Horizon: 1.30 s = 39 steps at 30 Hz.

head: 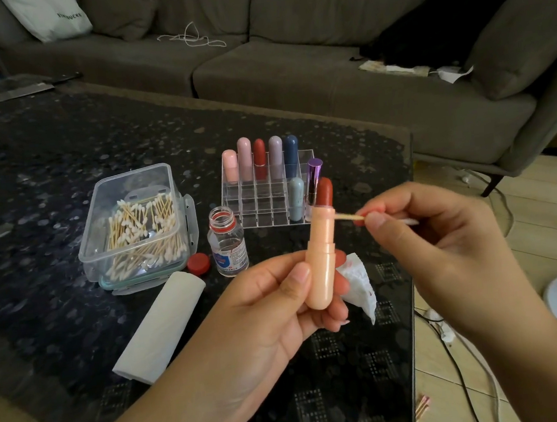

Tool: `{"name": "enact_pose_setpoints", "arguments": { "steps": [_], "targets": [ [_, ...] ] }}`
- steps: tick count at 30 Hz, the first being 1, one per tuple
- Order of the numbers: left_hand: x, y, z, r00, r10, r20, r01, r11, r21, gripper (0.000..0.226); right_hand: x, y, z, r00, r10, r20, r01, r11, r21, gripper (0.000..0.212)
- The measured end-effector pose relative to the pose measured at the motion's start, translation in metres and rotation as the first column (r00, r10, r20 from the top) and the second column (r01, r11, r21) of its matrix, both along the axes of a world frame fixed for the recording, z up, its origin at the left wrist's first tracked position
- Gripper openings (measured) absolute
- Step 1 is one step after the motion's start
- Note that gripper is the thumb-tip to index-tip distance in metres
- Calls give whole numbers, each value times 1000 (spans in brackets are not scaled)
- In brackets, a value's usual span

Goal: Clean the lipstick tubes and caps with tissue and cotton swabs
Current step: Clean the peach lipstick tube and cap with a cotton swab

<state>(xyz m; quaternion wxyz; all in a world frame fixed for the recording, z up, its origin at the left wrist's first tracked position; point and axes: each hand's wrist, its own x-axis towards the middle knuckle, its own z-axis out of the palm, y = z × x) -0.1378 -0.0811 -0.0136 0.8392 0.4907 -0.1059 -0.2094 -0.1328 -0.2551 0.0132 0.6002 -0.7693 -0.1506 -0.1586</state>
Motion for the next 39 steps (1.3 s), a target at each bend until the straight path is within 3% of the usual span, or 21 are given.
{"name": "enact_pose_setpoints", "arguments": {
  "steps": [3, 9, 13, 18, 25, 30, 36, 39],
  "targets": [
    [0, 0, 1, 1000, 2, -17, -2, 1000, -21, 30, -2, 2, 0, 1000, 22, 10, -21, 998, -67, 6],
    [1, -1, 2, 1000, 1, -18, -2, 999, -35, 32, 1, -1, 0, 1000, 0, 23, 0, 1000, -15, 7],
    [1, 0, 2, 1000, 17, -22, -18, 999, -34, 31, -1, 2, -1, 1000, 6, 27, -2, 990, -141, 13],
    [0, 0, 2, 1000, 11, -14, -11, 1000, -22, 31, 1, -1, 0, 1000, -20, 19, 21, 999, -34, 10],
    [0, 0, 3, 1000, 23, -17, -24, 999, -22, 30, -1, 1, 1, 999, 27, 18, -24, 987, -160, 19],
    [0, -1, 3, 1000, 20, -2, -20, 1000, 11, 30, 1, -1, 0, 1000, -8, 22, 9, 997, -70, 11],
    [0, 0, 1, 998, 54, -33, -53, 998, 23, 27, -1, -1, 2, 999, 53, -4, -53, 981, -184, 20],
    [1, 1, 1, 998, 68, -13, -67, 997, 30, 27, -1, 0, 2, 999, 53, -4, -53, 984, -168, 21]
  ]
}}
